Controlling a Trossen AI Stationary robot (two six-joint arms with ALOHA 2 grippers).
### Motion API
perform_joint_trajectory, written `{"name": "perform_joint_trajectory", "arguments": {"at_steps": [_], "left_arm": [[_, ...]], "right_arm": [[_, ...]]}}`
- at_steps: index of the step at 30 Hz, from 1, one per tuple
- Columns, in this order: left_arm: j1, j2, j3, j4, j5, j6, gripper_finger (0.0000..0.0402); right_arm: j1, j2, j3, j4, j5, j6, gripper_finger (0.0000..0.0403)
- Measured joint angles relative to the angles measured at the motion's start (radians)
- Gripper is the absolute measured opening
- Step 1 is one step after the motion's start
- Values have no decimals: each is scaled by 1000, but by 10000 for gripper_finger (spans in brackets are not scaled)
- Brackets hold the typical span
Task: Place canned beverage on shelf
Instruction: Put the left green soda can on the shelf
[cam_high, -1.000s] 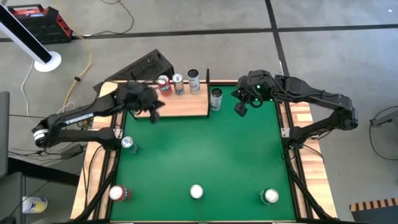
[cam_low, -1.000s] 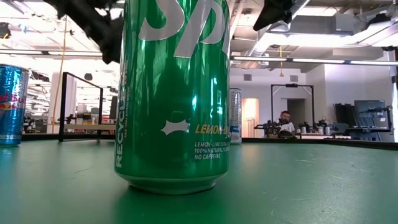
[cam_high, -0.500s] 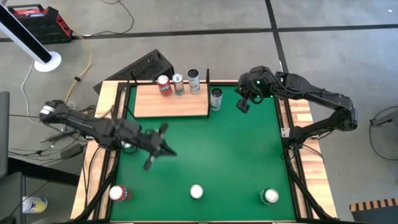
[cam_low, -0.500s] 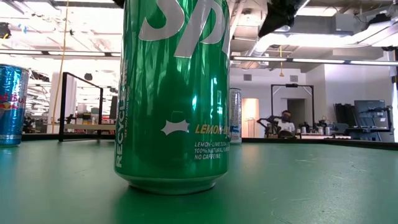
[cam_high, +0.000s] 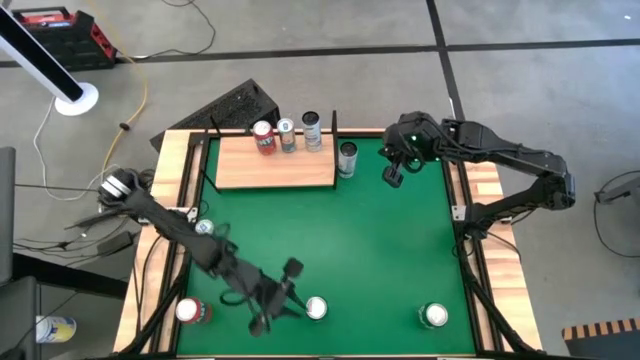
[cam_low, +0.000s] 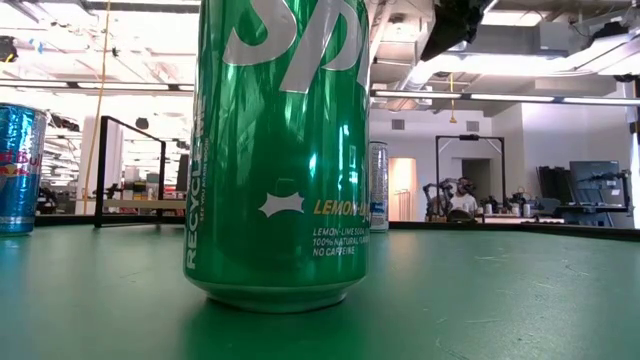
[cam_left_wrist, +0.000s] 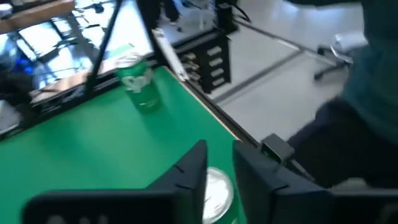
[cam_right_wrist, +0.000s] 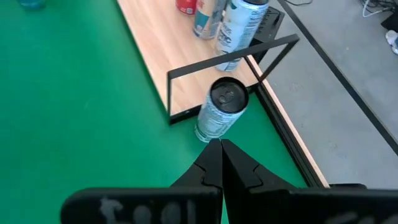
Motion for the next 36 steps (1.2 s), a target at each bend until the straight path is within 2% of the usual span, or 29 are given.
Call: {"name": "perform_joint_trajectory", "arguments": {"at_steps": [4,7,10,13,16,21,36], "left_arm": [[-25,117,84,-5,-62,53,145],[-27,170,138,-11,-158,17,208],[-25,203,188,-86,-232,-19,269],[-22,211,213,-162,-232,-73,321],[-15,210,213,-206,-224,-139,355],[4,223,213,-227,-242,-218,370],[9,354,214,-207,-205,-245,371]], "right_arm": [[26,0,0,-6,0,26,21],[50,0,0,-22,0,49,21],[77,0,0,-42,0,61,21],[101,0,0,-63,0,63,21],[116,0,0,-75,0,70,21],[119,0,0,-72,0,80,21],[150,0,-1,-72,2,82,21]]}}
